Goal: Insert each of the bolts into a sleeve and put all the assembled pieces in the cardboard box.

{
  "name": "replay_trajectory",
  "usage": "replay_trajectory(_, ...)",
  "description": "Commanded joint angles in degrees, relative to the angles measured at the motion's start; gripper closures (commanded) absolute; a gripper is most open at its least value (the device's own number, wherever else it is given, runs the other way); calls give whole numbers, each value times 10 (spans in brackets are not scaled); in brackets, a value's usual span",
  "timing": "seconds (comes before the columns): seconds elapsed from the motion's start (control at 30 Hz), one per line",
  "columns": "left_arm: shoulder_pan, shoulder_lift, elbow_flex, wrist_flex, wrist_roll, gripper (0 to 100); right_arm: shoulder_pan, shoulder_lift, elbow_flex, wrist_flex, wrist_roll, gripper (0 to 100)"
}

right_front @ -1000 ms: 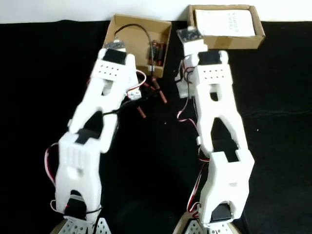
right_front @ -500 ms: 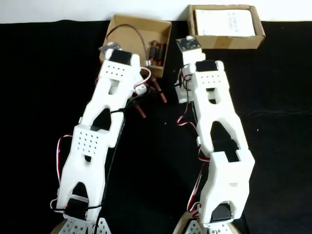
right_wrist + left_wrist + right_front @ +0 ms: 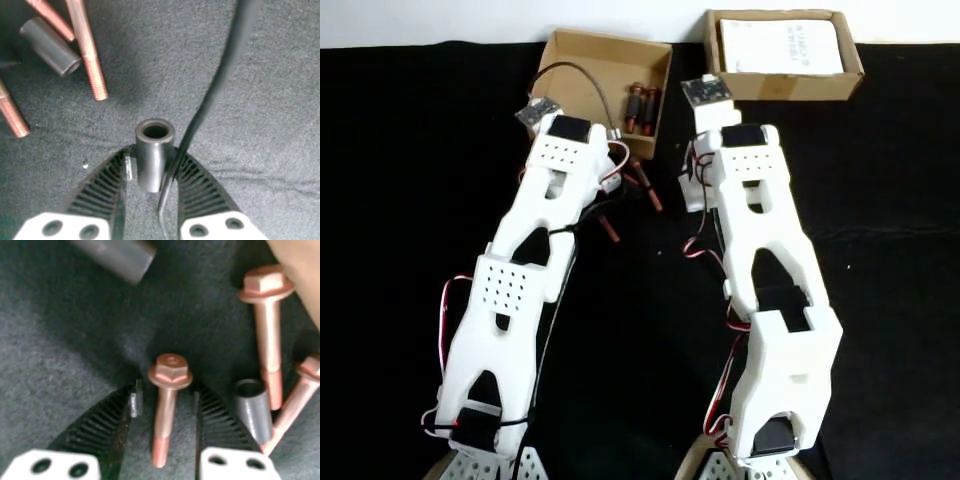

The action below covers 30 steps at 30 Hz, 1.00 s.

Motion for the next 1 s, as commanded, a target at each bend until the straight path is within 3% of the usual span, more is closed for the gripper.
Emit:
replay_trajectory(0.0, -15, 15, -20, -24, 4, 820, 3, -29, -1, -1, 1, 992)
replay_trajectory(0.23, -13, 11, -21, -22, -108, 993, -13, -90, -2, 94, -4, 992)
replay_trajectory(0.33, -14, 8, -22, -15, -151, 992, -30, -153, 0, 148, -4, 992)
replay_trajectory(0.43, -7, -13, -57, 44, -204, 992, -36, -225, 0, 153, -1, 992)
replay_trajectory(0.53, 10, -53, -124, 111, -246, 992, -39, -302, 3, 157, 0, 992)
replay_trajectory(0.67, 23, -143, -221, 117, -293, 992, -62, -407, 42, 187, 0, 992)
replay_trajectory(0.97, 22, -413, -243, 120, -412, 992, -181, -705, 305, 202, 1, 992)
